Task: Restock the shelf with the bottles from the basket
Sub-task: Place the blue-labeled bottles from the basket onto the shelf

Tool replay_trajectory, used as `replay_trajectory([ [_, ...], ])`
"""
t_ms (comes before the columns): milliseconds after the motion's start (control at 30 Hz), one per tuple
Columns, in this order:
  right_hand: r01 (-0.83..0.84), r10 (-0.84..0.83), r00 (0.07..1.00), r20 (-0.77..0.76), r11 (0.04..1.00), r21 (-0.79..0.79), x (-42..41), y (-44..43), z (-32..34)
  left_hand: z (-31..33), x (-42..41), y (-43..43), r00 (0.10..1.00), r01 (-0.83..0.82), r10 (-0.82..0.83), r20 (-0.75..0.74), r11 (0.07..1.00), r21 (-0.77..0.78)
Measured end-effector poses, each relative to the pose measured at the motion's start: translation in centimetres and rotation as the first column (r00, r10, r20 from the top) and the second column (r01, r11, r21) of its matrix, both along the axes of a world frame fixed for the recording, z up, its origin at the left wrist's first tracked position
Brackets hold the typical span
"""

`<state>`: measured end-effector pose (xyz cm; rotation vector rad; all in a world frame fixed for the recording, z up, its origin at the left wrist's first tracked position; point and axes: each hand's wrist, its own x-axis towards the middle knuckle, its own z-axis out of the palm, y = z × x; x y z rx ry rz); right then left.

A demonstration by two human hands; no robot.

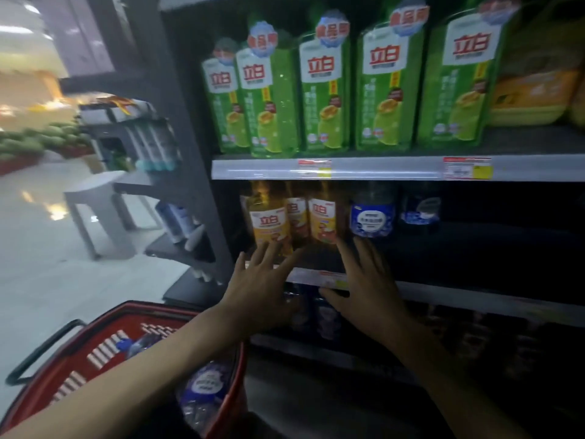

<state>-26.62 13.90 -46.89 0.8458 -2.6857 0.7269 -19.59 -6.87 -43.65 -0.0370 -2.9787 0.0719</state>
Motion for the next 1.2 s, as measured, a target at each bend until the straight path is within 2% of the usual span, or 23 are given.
replay_trajectory([
  [167,-0.118,0.117,0.989,0.093,0.993,0.015,0.7,-4.4,-0.2,-0.6,4.2,-4.9,0.996,-0.084,0.086,0.028,0.995,-0.054],
  [267,-0.199,0.186,0.971,0.152,0.977,0.079,1.6,-6.9,-0.2,-2.0,7.2,-8.4,0.985,-0.156,0.159,0.075,0.987,-0.042],
  [367,-0.267,0.244,0.96,0.139,0.947,0.18,2.6,-9.3,-1.2,-5.1,10.2,-12.5,0.962,-0.241,0.238,0.134,0.97,0.006],
  [467,-0.332,0.301,0.942,0.149,0.896,0.293,3.8,-11.7,-2.9,-9.3,12.8,-16.2,0.904,-0.363,0.356,0.237,0.932,-0.017],
  [600,-0.43,0.37,0.903,0.22,0.8,0.419,5.3,-14.4,-5.0,-14.3,15.6,-18.8,0.845,-0.416,0.41,0.343,0.907,-0.06],
  [733,-0.489,0.43,0.87,0.243,0.688,0.536,6.5,-16.9,-6.9,-17.7,17.2,-20.5,0.847,-0.45,0.414,0.333,0.892,0.034],
  [967,-0.528,0.464,0.843,0.274,0.613,0.588,7.7,-19.2,-10.2,-22.7,15.8,-22.1,0.832,-0.49,0.436,0.343,0.868,0.084],
  [1100,-0.538,0.464,0.837,0.291,0.594,0.599,7.9,-20.3,-11.0,-23.6,13.5,-23.1,0.767,-0.616,0.556,0.319,0.777,0.127],
  [1200,-0.545,0.462,0.833,0.305,0.59,0.595,8.0,-20.9,-11.2,-24.6,11.7,-23.6,0.666,-0.744,0.684,0.296,0.632,0.215],
])
